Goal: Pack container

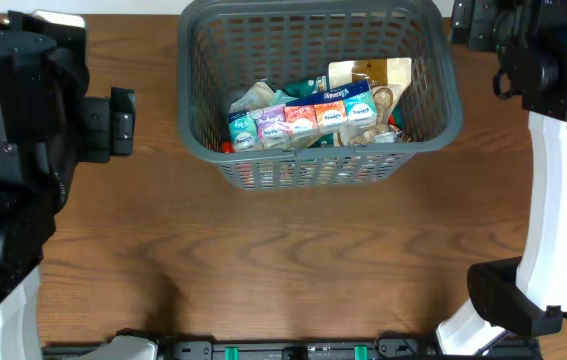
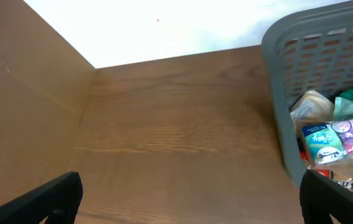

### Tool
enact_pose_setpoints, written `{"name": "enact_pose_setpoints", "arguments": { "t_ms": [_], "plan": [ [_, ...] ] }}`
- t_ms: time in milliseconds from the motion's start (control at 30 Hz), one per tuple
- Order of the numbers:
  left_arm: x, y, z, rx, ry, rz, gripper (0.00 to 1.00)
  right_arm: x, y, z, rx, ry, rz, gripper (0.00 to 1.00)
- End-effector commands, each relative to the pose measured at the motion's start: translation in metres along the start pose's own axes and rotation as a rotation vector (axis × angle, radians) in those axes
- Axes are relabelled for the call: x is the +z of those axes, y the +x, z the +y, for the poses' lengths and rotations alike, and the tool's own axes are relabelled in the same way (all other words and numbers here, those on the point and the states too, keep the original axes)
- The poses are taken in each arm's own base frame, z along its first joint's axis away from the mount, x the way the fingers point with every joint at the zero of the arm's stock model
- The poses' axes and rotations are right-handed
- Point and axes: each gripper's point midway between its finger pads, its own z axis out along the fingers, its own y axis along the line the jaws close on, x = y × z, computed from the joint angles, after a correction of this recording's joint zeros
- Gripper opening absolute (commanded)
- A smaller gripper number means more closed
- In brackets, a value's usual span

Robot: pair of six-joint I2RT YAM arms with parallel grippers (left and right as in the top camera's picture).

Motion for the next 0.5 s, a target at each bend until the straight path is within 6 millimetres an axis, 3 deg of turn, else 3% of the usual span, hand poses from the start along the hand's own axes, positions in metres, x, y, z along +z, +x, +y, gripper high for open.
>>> {"name": "enact_pose_setpoints", "arguments": {
  "t_ms": [0, 200, 467],
  "plan": [
    [-0.005, -0.001, 0.007, -0.044, -0.021, -0.016, 0.99, -0.009, -0.004, -0.01, 0.009, 0.019, -0.023, 0.99],
    [-0.028, 0.0, 0.016, -0.151, -0.02, -0.074, 0.99, -0.009, -0.004, -0.01, 0.01, 0.019, -0.023, 0.99],
    [-0.081, 0.022, 0.029, -0.329, 0.025, -0.172, 0.99, -0.009, -0.004, -0.01, 0.009, 0.019, -0.023, 0.99]
  ]
}}
